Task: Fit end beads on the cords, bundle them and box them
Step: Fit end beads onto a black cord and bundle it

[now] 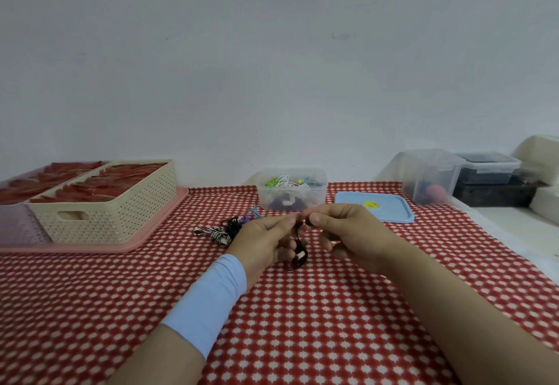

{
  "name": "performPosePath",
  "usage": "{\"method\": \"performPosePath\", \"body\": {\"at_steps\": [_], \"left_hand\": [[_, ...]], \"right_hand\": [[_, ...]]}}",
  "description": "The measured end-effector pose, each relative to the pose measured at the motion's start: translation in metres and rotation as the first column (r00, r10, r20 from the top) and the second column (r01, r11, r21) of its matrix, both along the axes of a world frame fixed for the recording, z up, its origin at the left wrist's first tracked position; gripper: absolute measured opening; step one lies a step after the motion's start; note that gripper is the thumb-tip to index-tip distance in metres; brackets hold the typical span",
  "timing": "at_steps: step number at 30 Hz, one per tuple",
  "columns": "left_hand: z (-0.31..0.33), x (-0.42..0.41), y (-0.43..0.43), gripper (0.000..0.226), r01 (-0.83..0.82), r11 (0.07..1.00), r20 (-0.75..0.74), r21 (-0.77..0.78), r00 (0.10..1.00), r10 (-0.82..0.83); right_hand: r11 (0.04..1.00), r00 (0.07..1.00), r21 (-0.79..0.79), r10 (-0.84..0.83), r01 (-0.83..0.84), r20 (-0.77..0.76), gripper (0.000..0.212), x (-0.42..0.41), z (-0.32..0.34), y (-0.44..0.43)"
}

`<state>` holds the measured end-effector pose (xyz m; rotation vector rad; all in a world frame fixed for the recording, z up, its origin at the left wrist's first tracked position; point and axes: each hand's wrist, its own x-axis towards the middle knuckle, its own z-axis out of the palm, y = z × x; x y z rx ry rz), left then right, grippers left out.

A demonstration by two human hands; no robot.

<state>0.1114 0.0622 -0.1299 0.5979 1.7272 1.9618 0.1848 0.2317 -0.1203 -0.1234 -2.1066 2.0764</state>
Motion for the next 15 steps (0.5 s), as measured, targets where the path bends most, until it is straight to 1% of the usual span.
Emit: {"method": "performPosePath", "body": {"at_steps": [3, 8, 12, 15], "left_hand": [[0.0007, -0.0022, -0.0019, 0.024, 0.017, 1.000, -0.020, 0.010, 1.000, -0.017], [0.0009, 0.0007, -0.0007, 0.017, -0.004, 1.000, -0.034, 0.009, 0.999, 0.004], [0.0000, 0.0011, 0.0000, 0.016, 0.005, 1.000, -0.066, -0.008, 0.998, -0.006], [-0.0005, 0.0007, -0.0003, 0.016, 0.009, 1.000, -0.083, -0.022, 0.997, -0.011]], "right_hand": [[1.000, 1.000, -0.012, -0.012, 0.012, -0.022, 0.017, 0.0005, 0.0004, 0.0003], [1.000, 0.999, -0.014, -0.024, 0.024, -0.024, 0.015, 0.0014, 0.0017, -0.0011], [1.000, 1.000, 0.018, -0.002, 0.002, -0.014, 0.015, 0.0025, 0.0011, -0.0028], [1.000, 1.000, 0.012, -0.001, 0.001, -0.011, 0.015, 0.0030, 0.0015, -0.0031]]}}
